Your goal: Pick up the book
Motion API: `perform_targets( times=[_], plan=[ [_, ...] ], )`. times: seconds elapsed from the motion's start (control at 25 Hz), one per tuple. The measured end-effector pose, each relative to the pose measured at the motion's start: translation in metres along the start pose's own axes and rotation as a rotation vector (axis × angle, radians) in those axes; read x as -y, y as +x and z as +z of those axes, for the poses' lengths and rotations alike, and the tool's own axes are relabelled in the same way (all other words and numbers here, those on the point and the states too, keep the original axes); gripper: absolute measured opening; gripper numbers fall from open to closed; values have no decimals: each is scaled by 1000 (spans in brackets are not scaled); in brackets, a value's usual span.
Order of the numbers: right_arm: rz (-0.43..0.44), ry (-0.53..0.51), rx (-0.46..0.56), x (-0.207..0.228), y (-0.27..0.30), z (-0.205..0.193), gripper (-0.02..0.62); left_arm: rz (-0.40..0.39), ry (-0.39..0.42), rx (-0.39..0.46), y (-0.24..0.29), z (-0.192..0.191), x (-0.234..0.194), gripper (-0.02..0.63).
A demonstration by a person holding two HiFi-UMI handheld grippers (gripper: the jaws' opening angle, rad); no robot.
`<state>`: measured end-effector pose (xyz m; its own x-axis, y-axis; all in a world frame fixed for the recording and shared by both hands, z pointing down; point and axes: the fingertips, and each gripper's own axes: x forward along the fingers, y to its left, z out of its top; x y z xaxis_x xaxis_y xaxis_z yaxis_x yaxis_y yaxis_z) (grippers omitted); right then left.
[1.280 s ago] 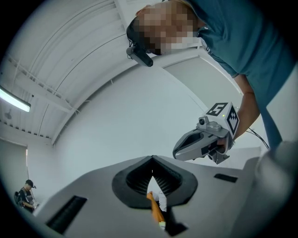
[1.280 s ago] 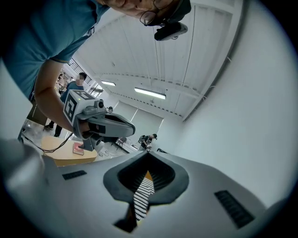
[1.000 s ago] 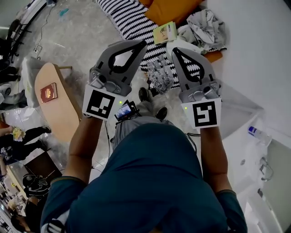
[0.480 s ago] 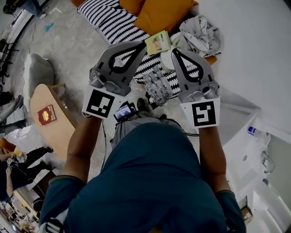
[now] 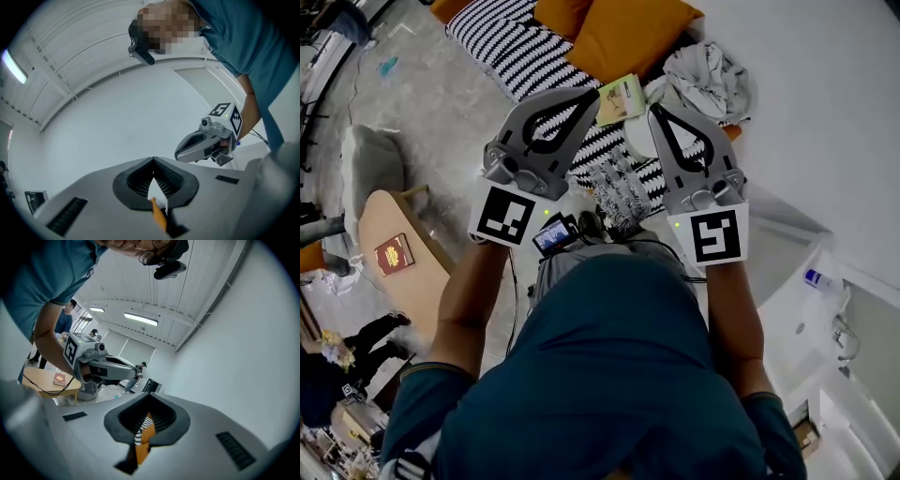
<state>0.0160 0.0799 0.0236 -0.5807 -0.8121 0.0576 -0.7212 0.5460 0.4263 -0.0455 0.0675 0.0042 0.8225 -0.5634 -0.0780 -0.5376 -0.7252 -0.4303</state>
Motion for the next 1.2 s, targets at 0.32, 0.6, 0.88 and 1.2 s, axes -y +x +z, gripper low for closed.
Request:
perform_targets(
  times=[0.32,0.6,0.88,1.2],
  plan=[
    [77,25,47,47,25,-35,12,45,31,-64,59,-13,-12,3],
    [146,41,73,74,43,-61,12,79,39,-106,98,-22,-15,3],
    [168,53,60,81,62,-75,12,87,25,-124,108,-39,-27,3],
    [142,61,-4,86,110,-109,12,34,-16,-108,120,-81,-53,3]
  ],
)
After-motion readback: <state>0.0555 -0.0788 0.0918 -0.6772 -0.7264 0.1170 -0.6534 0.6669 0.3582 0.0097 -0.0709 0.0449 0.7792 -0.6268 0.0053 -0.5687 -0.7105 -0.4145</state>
